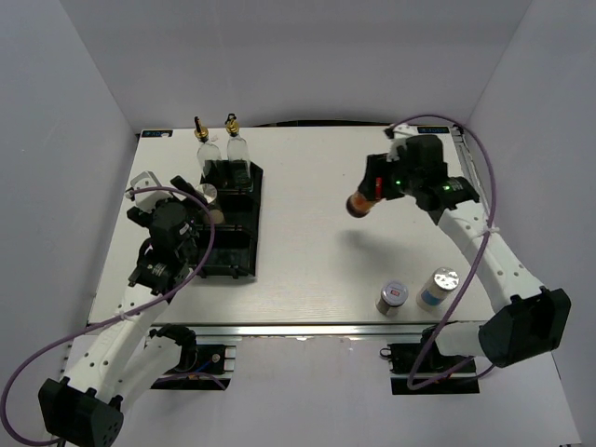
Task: Organize the condiment bottles
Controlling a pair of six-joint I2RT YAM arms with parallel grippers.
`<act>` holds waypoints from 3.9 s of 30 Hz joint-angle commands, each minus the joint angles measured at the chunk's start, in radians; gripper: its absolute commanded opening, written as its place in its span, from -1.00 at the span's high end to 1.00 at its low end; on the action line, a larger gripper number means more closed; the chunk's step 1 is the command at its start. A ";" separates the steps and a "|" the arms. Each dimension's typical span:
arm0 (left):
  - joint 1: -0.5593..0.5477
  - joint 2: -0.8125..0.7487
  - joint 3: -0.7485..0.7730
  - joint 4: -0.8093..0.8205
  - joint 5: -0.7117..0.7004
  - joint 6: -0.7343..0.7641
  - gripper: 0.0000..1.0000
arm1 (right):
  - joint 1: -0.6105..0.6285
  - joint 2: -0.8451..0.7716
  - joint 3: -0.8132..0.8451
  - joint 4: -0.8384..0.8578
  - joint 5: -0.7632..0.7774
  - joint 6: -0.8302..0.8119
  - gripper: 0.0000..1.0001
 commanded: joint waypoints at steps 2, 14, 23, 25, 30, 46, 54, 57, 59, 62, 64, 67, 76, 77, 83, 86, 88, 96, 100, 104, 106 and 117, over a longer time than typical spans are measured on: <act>0.003 -0.009 -0.005 -0.037 0.023 -0.033 -0.96 | 0.216 -0.001 0.134 0.079 -0.072 -0.052 1.00; 0.019 0.009 -0.025 -0.069 -0.127 -0.070 -0.96 | 0.671 0.417 0.600 0.065 0.015 -0.103 1.00; 0.131 0.020 0.006 -0.267 -0.328 -0.240 -0.96 | 0.783 0.706 0.852 0.157 0.164 -0.095 1.00; 0.140 -0.024 -0.011 -0.245 -0.316 -0.226 -0.96 | 0.785 0.743 0.874 0.179 0.163 -0.089 1.00; 0.143 -0.063 -0.033 -0.215 -0.284 -0.203 -0.96 | 0.798 0.807 0.828 0.300 0.170 -0.100 1.00; 0.141 -0.129 -0.067 -0.153 -0.196 -0.165 -0.96 | 0.805 0.994 0.935 0.360 0.147 -0.059 -0.10; 0.143 -0.104 -0.048 -0.158 -0.162 -0.151 -0.96 | 0.805 0.913 0.875 0.347 0.071 -0.060 -0.79; 0.143 -0.106 -0.036 -0.168 -0.144 -0.147 -0.96 | 0.805 0.861 0.839 0.347 0.071 -0.075 -0.79; 0.143 -0.119 -0.031 -0.167 -0.133 -0.136 -0.96 | 0.803 0.815 0.815 0.349 0.106 -0.074 -0.79; 0.141 -0.147 -0.036 -0.155 -0.098 -0.130 -0.96 | 0.798 0.726 0.724 0.363 0.242 -0.069 -0.79; 0.143 -0.159 -0.038 -0.126 -0.040 -0.125 -0.96 | 0.795 0.636 0.609 0.386 0.332 -0.074 -0.79; 0.143 -0.149 -0.019 -0.100 0.069 -0.110 -0.96 | 0.763 0.498 0.439 0.409 0.385 -0.036 -0.79; 0.076 0.021 0.067 0.019 0.629 -0.024 -0.96 | 0.394 -0.008 -0.163 0.481 0.304 0.193 -0.79; 0.044 0.029 0.074 0.020 0.649 -0.001 -0.96 | 0.357 -0.047 -0.200 0.449 0.316 0.214 -0.79; -0.329 0.118 0.120 0.032 0.652 0.140 -0.96 | 0.105 -0.289 -0.363 0.275 0.467 0.311 -0.79; -0.450 0.237 0.140 0.059 0.773 0.213 -0.96 | -0.040 -0.356 -0.381 0.206 0.437 0.348 -0.79; -0.542 0.311 0.186 0.049 0.899 0.260 -0.96 | -0.111 -0.385 -0.387 0.177 0.422 0.346 -0.79; -0.773 0.709 0.410 -0.018 0.948 0.408 -0.96 | -0.196 -0.437 -0.430 0.149 0.373 0.319 -0.79; -0.826 0.842 0.472 -0.033 1.057 0.502 -0.96 | -0.217 -0.460 -0.458 0.159 0.350 0.310 -0.79; -0.879 0.887 0.475 -0.018 1.045 0.562 -0.96 | -0.232 -0.478 -0.466 0.163 0.328 0.305 -0.79; -0.891 0.931 0.493 0.002 1.017 0.567 -0.96 | -0.234 -0.494 -0.470 0.165 0.313 0.303 -0.79; -0.935 1.157 0.703 -0.033 0.893 0.560 -0.96 | -0.245 -0.550 -0.482 0.174 0.267 0.282 -0.79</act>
